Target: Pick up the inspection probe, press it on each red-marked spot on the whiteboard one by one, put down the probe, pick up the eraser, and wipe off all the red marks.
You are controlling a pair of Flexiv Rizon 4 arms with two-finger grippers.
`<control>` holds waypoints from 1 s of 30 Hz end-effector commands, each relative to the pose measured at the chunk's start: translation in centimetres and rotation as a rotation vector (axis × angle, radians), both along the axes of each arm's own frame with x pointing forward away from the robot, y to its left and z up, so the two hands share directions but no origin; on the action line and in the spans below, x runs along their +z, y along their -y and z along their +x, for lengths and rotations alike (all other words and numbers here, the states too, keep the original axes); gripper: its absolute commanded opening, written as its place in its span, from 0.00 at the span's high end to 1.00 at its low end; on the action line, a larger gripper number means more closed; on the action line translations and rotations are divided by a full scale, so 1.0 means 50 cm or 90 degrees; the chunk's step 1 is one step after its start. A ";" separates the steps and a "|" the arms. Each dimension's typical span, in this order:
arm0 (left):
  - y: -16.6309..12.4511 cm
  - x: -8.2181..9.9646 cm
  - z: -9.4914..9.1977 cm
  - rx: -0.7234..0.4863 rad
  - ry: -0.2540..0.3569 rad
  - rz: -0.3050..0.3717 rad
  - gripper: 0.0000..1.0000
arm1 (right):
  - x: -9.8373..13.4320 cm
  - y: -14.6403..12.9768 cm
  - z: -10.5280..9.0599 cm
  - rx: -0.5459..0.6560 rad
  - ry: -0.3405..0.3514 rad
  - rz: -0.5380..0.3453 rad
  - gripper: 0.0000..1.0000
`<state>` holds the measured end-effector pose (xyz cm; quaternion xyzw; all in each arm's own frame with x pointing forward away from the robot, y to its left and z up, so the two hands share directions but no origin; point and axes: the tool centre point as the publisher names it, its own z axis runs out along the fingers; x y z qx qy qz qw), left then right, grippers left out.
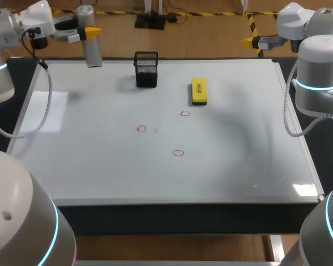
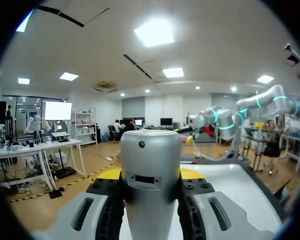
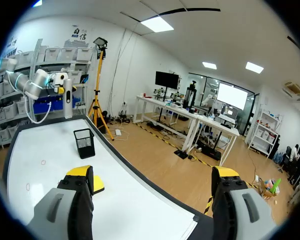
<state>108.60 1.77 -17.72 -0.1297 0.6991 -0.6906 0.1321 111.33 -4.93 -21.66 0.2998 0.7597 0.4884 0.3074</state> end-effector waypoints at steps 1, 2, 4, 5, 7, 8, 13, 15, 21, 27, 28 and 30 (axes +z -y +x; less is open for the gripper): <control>-0.023 -0.009 -0.025 0.066 0.002 -0.002 1.00 | 0.000 0.000 0.001 0.000 -0.001 0.000 0.00; -0.029 -0.013 -0.026 0.069 0.002 0.000 1.00 | 0.000 0.000 0.001 0.000 -0.001 0.000 0.00; -0.040 -0.018 -0.032 0.077 0.002 0.002 1.00 | 0.000 0.000 0.001 0.000 -0.001 0.000 0.00; -0.046 -0.020 -0.035 0.083 0.003 0.002 1.00 | 0.000 0.000 0.001 0.000 -0.001 0.000 0.00; -0.056 -0.024 -0.040 0.088 0.003 0.003 1.00 | 0.000 0.000 0.001 0.000 -0.001 0.000 0.00; -0.061 -0.027 -0.041 0.095 0.000 0.005 1.00 | 0.000 0.000 0.001 0.000 -0.001 0.000 0.00; -0.092 -0.043 -0.046 0.123 -0.008 0.014 1.00 | 0.000 0.000 0.001 0.000 -0.001 0.000 0.00; -0.103 -0.046 -0.050 0.130 -0.009 0.014 1.00 | 0.000 0.000 0.001 0.000 -0.001 0.000 0.00; -0.131 -0.044 -0.056 0.151 -0.009 0.026 1.00 | 0.000 0.000 0.001 0.000 -0.001 0.000 0.00; -0.141 -0.040 -0.056 0.154 -0.012 0.028 1.00 | 0.000 0.000 0.001 0.000 -0.001 0.000 0.00; -0.141 -0.040 -0.056 0.154 -0.012 0.028 1.00 | 0.000 0.000 0.001 0.000 -0.001 0.000 0.00; -0.141 -0.040 -0.056 0.154 -0.012 0.028 1.00 | 0.000 0.000 0.001 0.000 -0.001 0.000 0.00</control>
